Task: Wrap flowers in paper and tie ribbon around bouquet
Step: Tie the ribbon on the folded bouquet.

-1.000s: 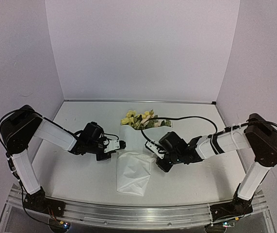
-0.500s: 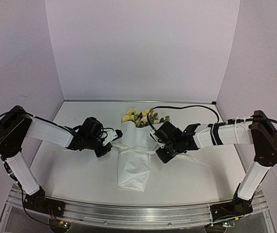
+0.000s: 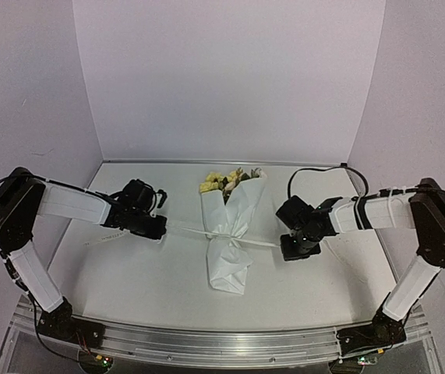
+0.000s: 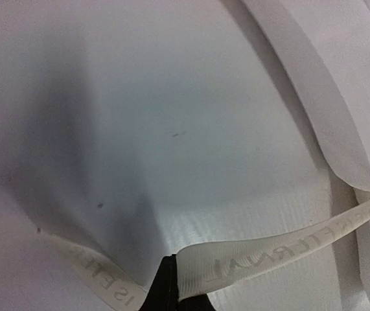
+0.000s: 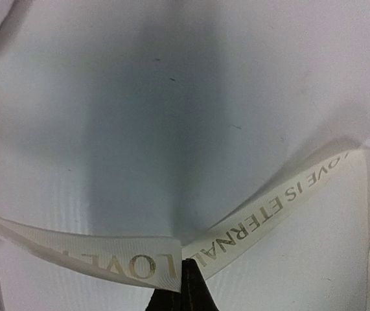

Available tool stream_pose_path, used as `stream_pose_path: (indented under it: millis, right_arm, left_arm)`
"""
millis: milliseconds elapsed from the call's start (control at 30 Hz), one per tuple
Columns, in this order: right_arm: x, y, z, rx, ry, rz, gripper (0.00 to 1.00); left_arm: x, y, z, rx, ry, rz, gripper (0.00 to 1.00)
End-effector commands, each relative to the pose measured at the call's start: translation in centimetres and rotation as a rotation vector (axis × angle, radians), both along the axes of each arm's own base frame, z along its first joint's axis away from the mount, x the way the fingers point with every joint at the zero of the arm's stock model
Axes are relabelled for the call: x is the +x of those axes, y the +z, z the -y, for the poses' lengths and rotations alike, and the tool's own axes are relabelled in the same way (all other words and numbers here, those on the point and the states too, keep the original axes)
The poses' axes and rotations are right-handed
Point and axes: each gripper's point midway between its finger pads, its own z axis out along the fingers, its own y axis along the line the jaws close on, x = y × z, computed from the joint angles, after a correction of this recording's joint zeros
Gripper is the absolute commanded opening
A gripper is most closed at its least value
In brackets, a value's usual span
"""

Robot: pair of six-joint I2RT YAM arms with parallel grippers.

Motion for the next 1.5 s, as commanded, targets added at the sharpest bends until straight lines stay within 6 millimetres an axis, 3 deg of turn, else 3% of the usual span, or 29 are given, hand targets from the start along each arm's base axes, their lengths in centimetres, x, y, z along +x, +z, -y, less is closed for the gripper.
stream_pose_path:
  millis: [0, 133, 300, 567, 733, 1033, 1300, 1467]
  right_arm:
    - [-1.9, -1.1, 6.3, 0.075, -0.355, -0.016, 0.00]
    - [-2.6, -1.6, 9.0, 0.134, -0.480, 0.024, 0.00]
    - [-2.8, -1.0, 10.8, 0.143, -0.546, 0.074, 0.00]
    - [-4.2, -1.7, 13.8, 0.158, -0.665, 0.080, 0.00]
    - [-5.3, -0.8, 15.2, 0.117, -0.637, 0.119, 0.00]
    - [-7.3, -0.7, 16.9, 0.035, -0.607, 0.097, 0.00]
    - [-8.5, -1.9, 18.3, 0.053, -0.709, 0.047, 0.00]
    - [-8.3, -1.4, 17.7, 0.073, -0.663, 0.020, 0.00]
  left_arm:
    - [0.2, 0.7, -8.1, -0.276, 0.457, -0.144, 0.00]
    - [-0.3, -0.4, -13.1, -0.453, 0.674, -0.219, 0.00]
    - [-0.3, -1.1, -15.4, -0.488, 0.776, -0.240, 0.00]
    - [-0.5, -1.1, -17.4, -0.442, 0.837, -0.230, 0.00]
    - [-0.5, -1.0, -18.1, -0.441, 0.842, -0.229, 0.00]
    - [-0.7, -0.7, -19.0, -0.460, 0.864, -0.227, 0.00]
    - [-1.5, -1.3, -23.5, -0.534, 0.982, -0.242, 0.00]
    - [-0.7, -0.7, -23.4, -0.538, 0.929, -0.232, 0.00]
